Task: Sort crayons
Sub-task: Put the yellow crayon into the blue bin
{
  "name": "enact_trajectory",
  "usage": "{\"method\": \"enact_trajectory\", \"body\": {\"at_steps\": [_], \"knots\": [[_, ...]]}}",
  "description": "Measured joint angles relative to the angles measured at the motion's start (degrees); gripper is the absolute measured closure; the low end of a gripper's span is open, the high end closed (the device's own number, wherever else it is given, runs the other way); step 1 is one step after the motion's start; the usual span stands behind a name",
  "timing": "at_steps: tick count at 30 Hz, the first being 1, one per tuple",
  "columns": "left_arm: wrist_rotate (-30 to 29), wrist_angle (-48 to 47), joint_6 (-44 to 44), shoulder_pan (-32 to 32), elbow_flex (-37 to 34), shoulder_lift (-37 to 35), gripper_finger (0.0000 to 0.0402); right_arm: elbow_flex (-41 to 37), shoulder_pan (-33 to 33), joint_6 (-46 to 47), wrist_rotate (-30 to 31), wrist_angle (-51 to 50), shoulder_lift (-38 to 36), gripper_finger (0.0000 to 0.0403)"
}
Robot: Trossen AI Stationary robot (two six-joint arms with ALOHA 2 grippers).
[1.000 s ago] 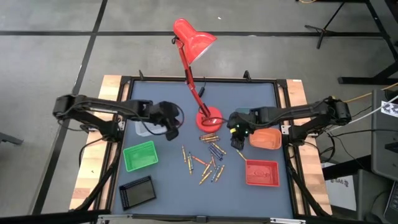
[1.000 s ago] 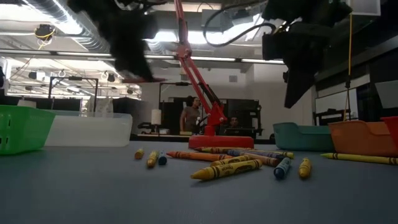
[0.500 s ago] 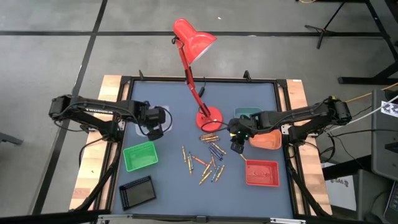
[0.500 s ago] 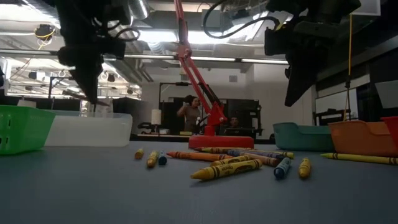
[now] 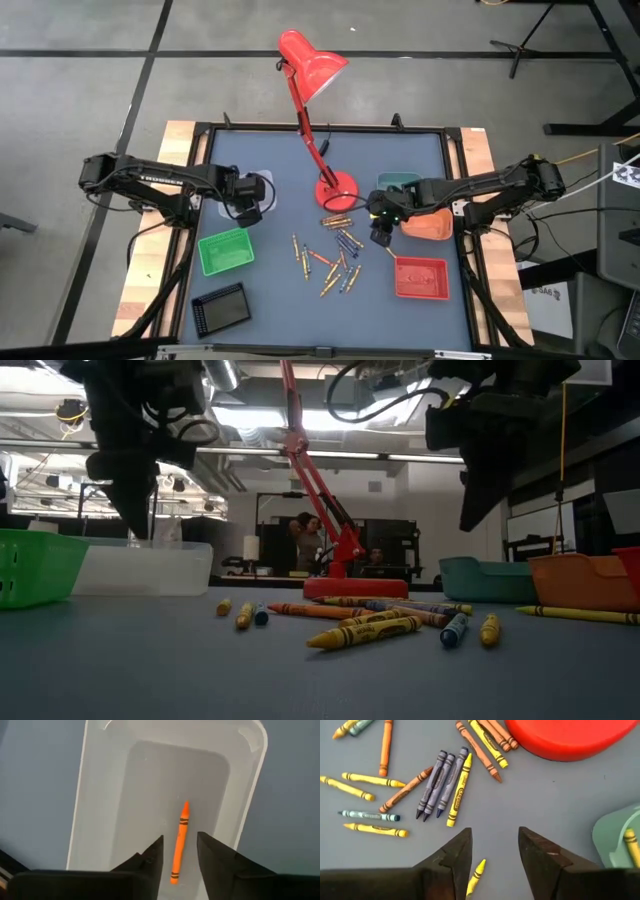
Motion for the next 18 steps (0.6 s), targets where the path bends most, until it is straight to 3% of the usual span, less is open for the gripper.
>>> {"method": "enact_trajectory", "body": {"at_steps": [11, 18], "knots": [[0.05, 8.64, -0.13, 0.0, 0.01, 0.0, 0.0276, -0.04, 0.02, 11.67, -0.05, -3.39, 1.49, 0.0244], [0.13, 10.33, -0.13, 0.0, 0.02, 0.0, 0.0285, -0.04, 0.02, 12.17, -3.11, -4.64, 5.9, 0.0244]]}}
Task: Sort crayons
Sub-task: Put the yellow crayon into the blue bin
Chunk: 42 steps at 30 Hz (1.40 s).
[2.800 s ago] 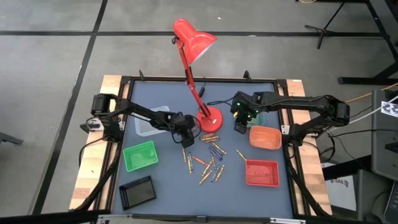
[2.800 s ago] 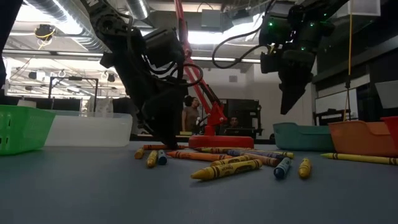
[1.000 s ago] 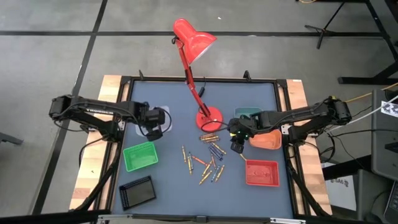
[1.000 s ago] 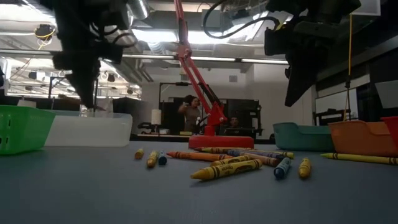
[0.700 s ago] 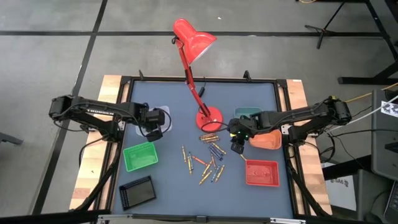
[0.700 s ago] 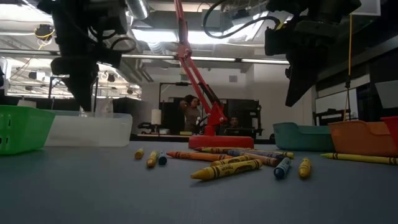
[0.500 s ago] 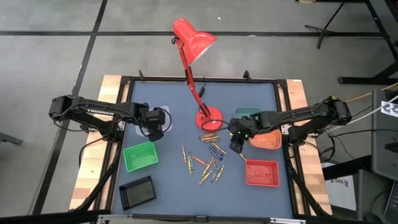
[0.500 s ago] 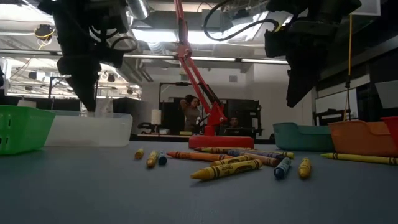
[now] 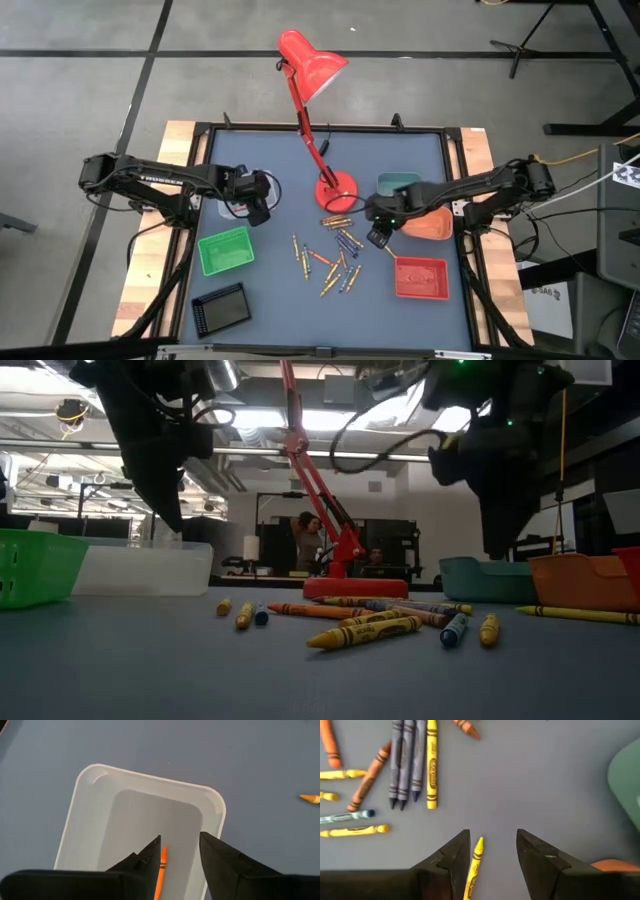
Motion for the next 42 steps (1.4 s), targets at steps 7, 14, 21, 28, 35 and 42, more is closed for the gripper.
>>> {"method": "enact_trajectory", "body": {"at_steps": [7, 14, 21, 28, 35, 42], "knots": [[0.0, 0.53, 0.01, 0.0, 0.0, 0.0, 0.0289, 0.0, 0.54, 0.85, -3.53, 0.02, 4.09, 0.0244], [0.0, 0.63, 0.02, 0.0, 0.0, 0.0, 0.029, 0.0, 5.32, 1.15, -3.45, 0.25, 7.26, 0.0244], [0.0, 1.31, 0.02, 0.0, 0.0, 0.0, 0.029, 0.0, 8.75, 1.7, -2.31, 0.25, 10.92, 0.0244], [0.0, 1.99, 0.02, 0.0, 0.0, 0.0, 0.029, 0.28, 9.46, 2.44, -1.95, 0.04, 13.14, 0.0247], [0.0, 2.76, 0.02, 0.0, 0.0, 0.0, 0.029, 0.19, 9.33, 2.5, -1.38, 0.3, 13.25, 0.0304], [0.33, 8.92, 0.02, -0.11, 0.0, 0.0, 0.029, 0.13, 9.33, 2.5, -1.4, 0.64, 13.31, 0.0364]]}}
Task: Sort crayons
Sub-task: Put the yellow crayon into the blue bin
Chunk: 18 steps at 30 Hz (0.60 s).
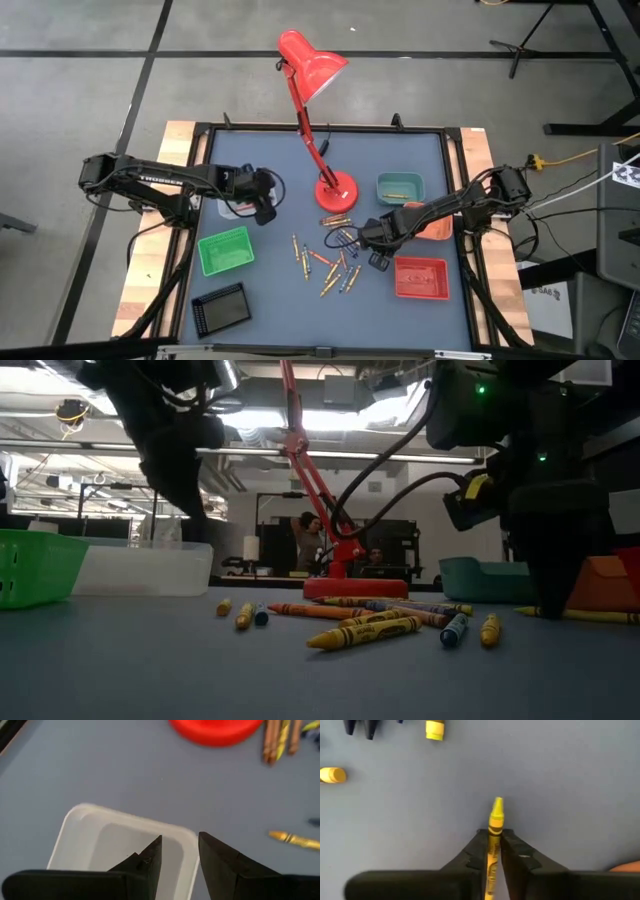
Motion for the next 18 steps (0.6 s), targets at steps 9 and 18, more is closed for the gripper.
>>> {"method": "enact_trajectory", "body": {"at_steps": [9, 18], "knots": [[0.12, 10.39, 0.02, -0.11, 0.0, 0.0, 0.029, -0.11, 0.0, -0.02, -0.59, 0.82, -0.22, 0.0387], [2.37, 17.59, 0.04, -0.11, 0.0, 0.0, 0.029, -0.37, -0.02, -0.02, -1.14, 1.94, -5.63, 0.038]]}}
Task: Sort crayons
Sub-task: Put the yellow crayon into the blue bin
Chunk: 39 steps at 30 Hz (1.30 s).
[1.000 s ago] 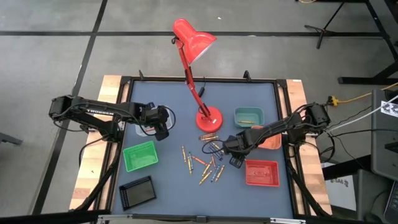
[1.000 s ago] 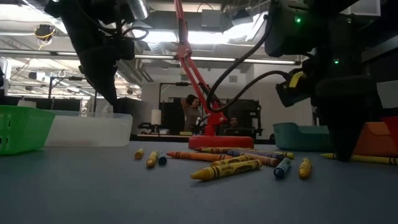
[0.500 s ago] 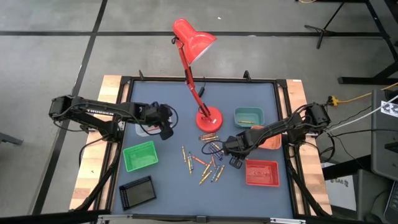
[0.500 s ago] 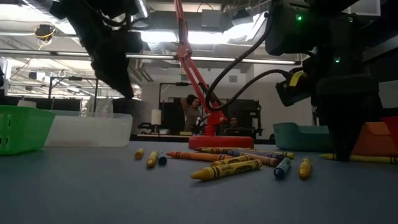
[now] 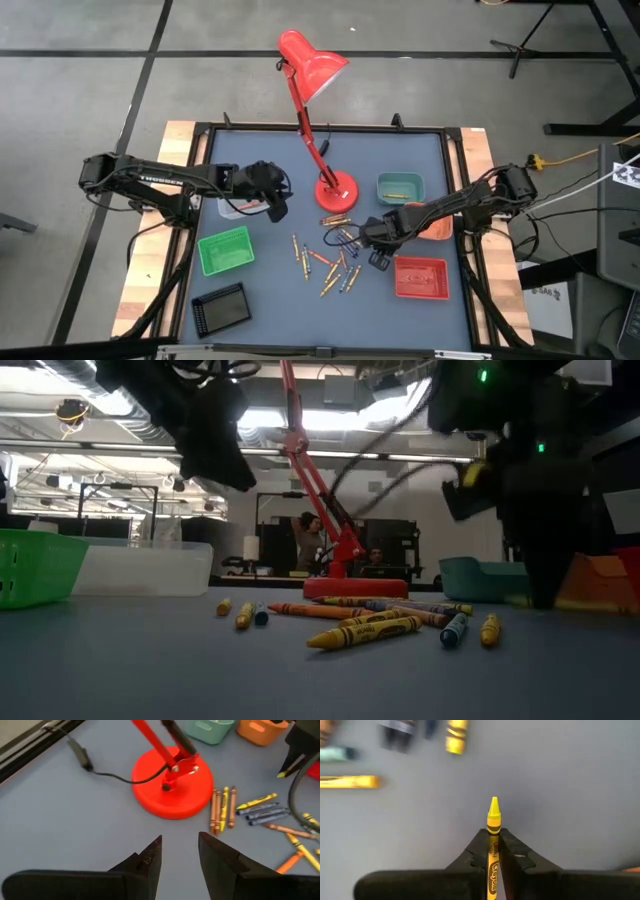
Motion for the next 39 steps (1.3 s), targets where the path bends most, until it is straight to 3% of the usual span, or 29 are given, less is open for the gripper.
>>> {"method": "enact_trajectory", "body": {"at_steps": [11, 19, 24, 30, 39], "knots": [[5.66, 4.82, -0.02, -0.02, 0.0, 0.0, 0.029, 0.11, -3.85, -3.43, 0.97, -0.85, -13.35, 0.038], [6.61, 11.55, 0.34, -2.69, 0.0, 0.0, 0.029, 0.21, -12.87, -19.23, 10.96, -5.8, -21.65, 0.0379], [6.4, 16.4, 0.42, -5.3, 0.0, 0.0, 0.029, 0.19, -18.81, -34.32, 19.01, -9.0, -22.61, 0.0379], [3.07, 19.26, 0.48, -7.87, 0.0, 0.0, 0.029, -1.12, -24.76, -50.8, 19.19, -8.53, -22.26, 0.0379], [-1.06, 19.24, 0.48, -10.75, 0.0, 0.0, 0.029, -2.58, -29.64, -54.22, 17.22, -8.38, -22.15, 0.0379]]}}
